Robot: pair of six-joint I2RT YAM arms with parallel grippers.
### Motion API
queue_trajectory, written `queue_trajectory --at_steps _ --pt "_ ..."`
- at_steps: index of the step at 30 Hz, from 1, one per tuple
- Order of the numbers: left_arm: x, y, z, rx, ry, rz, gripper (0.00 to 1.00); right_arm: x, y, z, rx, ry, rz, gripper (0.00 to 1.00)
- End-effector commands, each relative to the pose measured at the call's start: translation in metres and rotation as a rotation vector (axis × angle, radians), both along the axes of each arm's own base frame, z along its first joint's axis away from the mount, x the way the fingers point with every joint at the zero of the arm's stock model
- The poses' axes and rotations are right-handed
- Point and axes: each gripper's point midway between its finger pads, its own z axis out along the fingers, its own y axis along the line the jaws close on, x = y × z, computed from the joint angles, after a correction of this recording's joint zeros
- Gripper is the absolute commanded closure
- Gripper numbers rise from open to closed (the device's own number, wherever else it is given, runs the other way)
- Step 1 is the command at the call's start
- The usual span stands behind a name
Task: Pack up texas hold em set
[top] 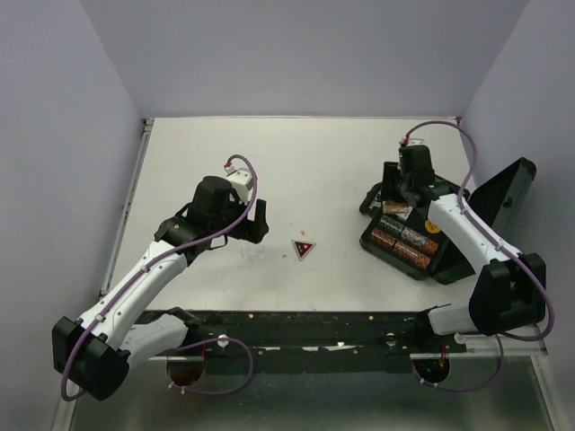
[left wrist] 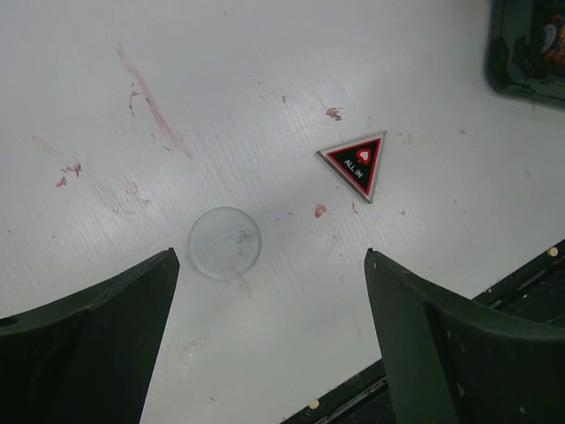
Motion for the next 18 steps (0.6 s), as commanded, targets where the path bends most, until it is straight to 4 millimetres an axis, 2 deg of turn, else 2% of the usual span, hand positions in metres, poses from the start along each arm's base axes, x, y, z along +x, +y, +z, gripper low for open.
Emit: queue_trajectory --at_steps 1,6,10,12,18 --pt "-0.004 -0.006 0.012 -0.051 -0.032 -0.028 0.06 -0.008 -0.061 -0.005 0.089 0.031 -0.311 0.99" --pt "-0.006 -0.007 0.014 -0.062 -0.041 -0.032 0.05 -0.025 -0.121 -0.025 0.06 0.084 -0.464 0.99" --pt "-0.007 -0.009 0.015 -0.075 -0.04 -0.041 0.06 -0.035 -0.153 -0.03 0.027 0.099 -0.531 0.99" --pt "-0.007 -0.01 0.015 -0.077 -0.039 -0.044 0.05 -0.039 -0.163 -0.034 0.014 0.114 -0.548 0.99" --pt "-0.007 -0.009 0.016 -0.076 -0.04 -0.042 0.06 -0.042 -0.174 -0.059 0.009 0.179 -0.582 0.99"
